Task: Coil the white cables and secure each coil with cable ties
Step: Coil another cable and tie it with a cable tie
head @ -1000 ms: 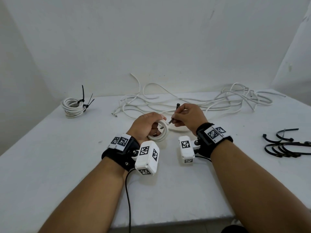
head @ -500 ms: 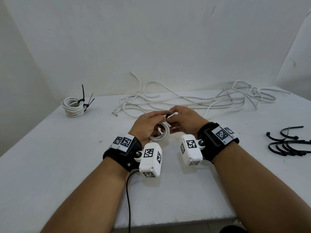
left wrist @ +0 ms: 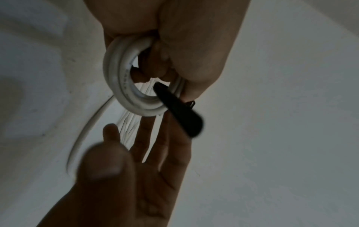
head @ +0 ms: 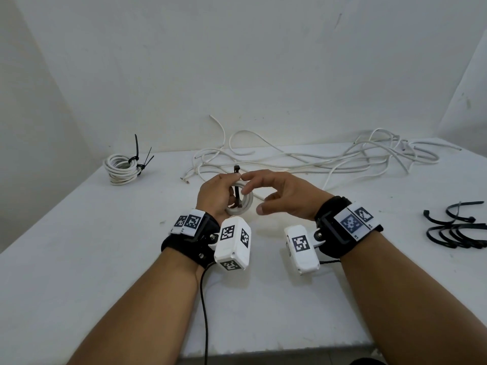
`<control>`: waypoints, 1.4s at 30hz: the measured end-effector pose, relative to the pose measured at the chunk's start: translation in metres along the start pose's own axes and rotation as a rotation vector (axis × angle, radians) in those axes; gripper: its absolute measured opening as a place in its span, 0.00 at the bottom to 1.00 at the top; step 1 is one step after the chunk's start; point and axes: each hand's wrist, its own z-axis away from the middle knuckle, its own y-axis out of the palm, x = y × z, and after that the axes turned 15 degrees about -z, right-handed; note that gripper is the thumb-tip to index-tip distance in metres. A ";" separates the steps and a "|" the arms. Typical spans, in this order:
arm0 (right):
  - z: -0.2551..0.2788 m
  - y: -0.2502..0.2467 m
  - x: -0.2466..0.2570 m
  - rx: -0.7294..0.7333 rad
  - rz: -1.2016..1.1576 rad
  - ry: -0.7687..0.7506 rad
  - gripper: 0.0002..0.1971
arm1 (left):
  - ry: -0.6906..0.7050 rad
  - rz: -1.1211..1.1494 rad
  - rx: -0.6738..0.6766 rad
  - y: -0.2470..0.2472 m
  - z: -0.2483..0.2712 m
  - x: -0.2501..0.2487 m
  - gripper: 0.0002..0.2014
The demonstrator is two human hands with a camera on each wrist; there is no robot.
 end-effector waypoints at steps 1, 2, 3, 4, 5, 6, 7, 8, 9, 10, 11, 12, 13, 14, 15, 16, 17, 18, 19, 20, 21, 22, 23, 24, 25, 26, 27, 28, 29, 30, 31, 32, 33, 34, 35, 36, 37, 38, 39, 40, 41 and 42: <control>0.000 0.002 0.000 0.012 0.079 0.009 0.22 | 0.006 0.005 -0.007 0.001 0.001 -0.001 0.09; -0.001 0.003 0.000 0.013 0.132 0.018 0.22 | 0.009 0.006 -0.015 0.002 0.002 -0.001 0.09; -0.001 0.005 0.000 0.002 0.156 0.021 0.21 | 0.008 0.015 -0.020 0.003 0.003 -0.001 0.10; -0.002 0.006 -0.001 -0.021 0.163 0.017 0.20 | 0.009 0.021 -0.022 0.005 0.004 -0.001 0.10; -0.003 0.007 -0.002 -0.052 0.165 0.009 0.18 | 0.010 0.025 -0.026 0.007 0.004 0.000 0.10; -0.003 0.008 -0.003 -0.083 0.170 0.001 0.15 | 0.015 0.024 -0.032 0.009 0.005 0.001 0.11; -0.003 0.008 -0.004 -0.108 0.180 -0.007 0.14 | 0.023 0.024 -0.036 0.012 0.006 0.001 0.11; -0.004 0.008 -0.005 -0.130 0.192 -0.018 0.12 | 0.031 0.023 -0.035 0.014 0.007 0.002 0.12; -0.004 0.008 -0.006 -0.155 0.197 -0.037 0.10 | 0.038 0.029 -0.029 0.016 0.007 0.003 0.12; -0.005 0.008 -0.006 -0.190 0.189 -0.066 0.08 | 0.047 0.031 -0.018 0.017 0.007 0.004 0.12; -0.006 0.008 -0.006 -0.234 0.168 -0.110 0.07 | 0.058 0.017 -0.010 0.018 0.007 0.005 0.12; -0.007 0.007 -0.005 -0.283 0.135 -0.161 0.08 | 0.076 -0.019 -0.009 0.018 0.007 0.006 0.12; -0.008 0.005 -0.005 -0.326 0.098 -0.207 0.07 | 0.098 -0.064 -0.009 0.019 0.007 0.008 0.13; -0.008 0.003 -0.005 -0.358 0.069 -0.235 0.06 | 0.125 -0.106 -0.009 0.020 0.007 0.009 0.13; -0.009 0.000 -0.006 -0.379 0.053 -0.239 0.04 | 0.154 -0.145 -0.010 0.020 0.008 0.010 0.12; -0.009 -0.002 -0.007 -0.388 0.042 -0.223 0.02 | 0.183 -0.183 -0.007 0.021 0.009 0.010 0.11; -0.009 -0.004 -0.009 -0.396 0.032 -0.201 0.01 | 0.202 -0.219 0.001 0.021 0.010 0.010 0.10; -0.008 -0.005 -0.011 -0.406 0.021 -0.186 0.02 | 0.214 -0.246 0.016 0.021 0.011 0.010 0.09; -0.008 -0.006 -0.013 -0.422 0.002 -0.181 0.02 | 0.223 -0.260 0.040 0.022 0.011 0.010 0.08; -0.008 -0.006 -0.013 -0.442 -0.030 -0.182 0.03 | 0.229 -0.262 0.064 0.022 0.012 0.010 0.08; -0.007 -0.006 -0.013 -0.462 -0.073 -0.184 0.04 | 0.229 -0.259 0.077 0.022 0.011 0.010 0.07; -0.008 -0.006 -0.012 -0.479 -0.131 -0.181 0.06 | 0.220 -0.250 0.076 0.022 0.010 0.010 0.08; -0.008 -0.005 -0.010 -0.486 -0.209 -0.164 0.07 | 0.203 -0.232 0.063 0.021 0.009 0.009 0.09; -0.008 -0.004 -0.008 -0.480 -0.309 -0.130 0.09 | 0.183 -0.202 0.047 0.021 0.007 0.008 0.09; -0.009 -0.003 -0.007 -0.465 -0.422 -0.084 0.10 | 0.161 -0.165 0.032 0.020 0.006 0.007 0.09; -0.009 -0.002 -0.004 -0.450 -0.524 -0.037 0.10 | 0.136 -0.129 0.019 0.020 0.004 0.007 0.10; -0.010 -0.001 -0.003 -0.438 -0.598 0.009 0.11 | 0.111 -0.099 0.009 0.018 0.003 0.006 0.11; -0.011 -0.001 -0.003 -0.423 -0.641 0.058 0.10 | 0.093 -0.077 0.003 0.017 0.002 0.006 0.11; -0.012 -0.001 -0.003 -0.404 -0.654 0.111 0.10 | 0.083 -0.062 0.000 0.015 0.001 0.007 0.12; -0.013 -0.001 -0.004 -0.381 -0.645 0.164 0.10 | 0.079 -0.055 -0.005 0.014 0.000 0.007 0.12; -0.014 -0.001 -0.006 -0.354 -0.615 0.214 0.11 | 0.078 -0.056 -0.009 0.014 0.000 0.007 0.13; -0.014 0.000 -0.007 -0.327 -0.573 0.256 0.10 | 0.079 -0.066 -0.012 0.013 -0.001 0.008 0.14; -0.014 0.002 -0.009 -0.310 -0.538 0.291 0.10 | 0.083 -0.080 -0.011 0.013 -0.001 0.009 0.15; -0.014 0.003 -0.009 -0.309 -0.521 0.316 0.10 | 0.091 -0.096 -0.008 0.014 -0.002 0.009 0.15; -0.014 0.004 -0.009 -0.321 -0.523 0.332 0.09 | 0.104 -0.114 -0.002 0.014 -0.002 0.010 0.15; -0.014 0.004 -0.009 -0.335 -0.532 0.339 0.09 | 0.117 -0.131 0.004 0.015 -0.002 0.010 0.15; -0.014 0.004 -0.008 -0.344 -0.533 0.340 0.08 | 0.127 -0.146 0.009 0.015 -0.001 0.011 0.14; -0.013 0.003 -0.008 -0.343 -0.525 0.339 0.08 | 0.133 -0.158 0.013 0.016 -0.001 0.011 0.14; -0.014 0.002 -0.008 -0.338 -0.516 0.338 0.08 | 0.136 -0.167 0.015 0.016 0.000 0.011 0.14; -0.014 0.002 -0.009 -0.336 -0.513 0.339 0.08 | 0.140 -0.176 0.015 0.016 0.000 0.012 0.14; -0.014 0.001 -0.009 -0.339 -0.515 0.341 0.09 | 0.145 -0.184 0.015 0.016 0.001 0.012 0.14; -0.014 0.001 -0.010 -0.342 -0.515 0.343 0.09 | 0.150 -0.193 0.016 0.016 0.001 0.012 0.13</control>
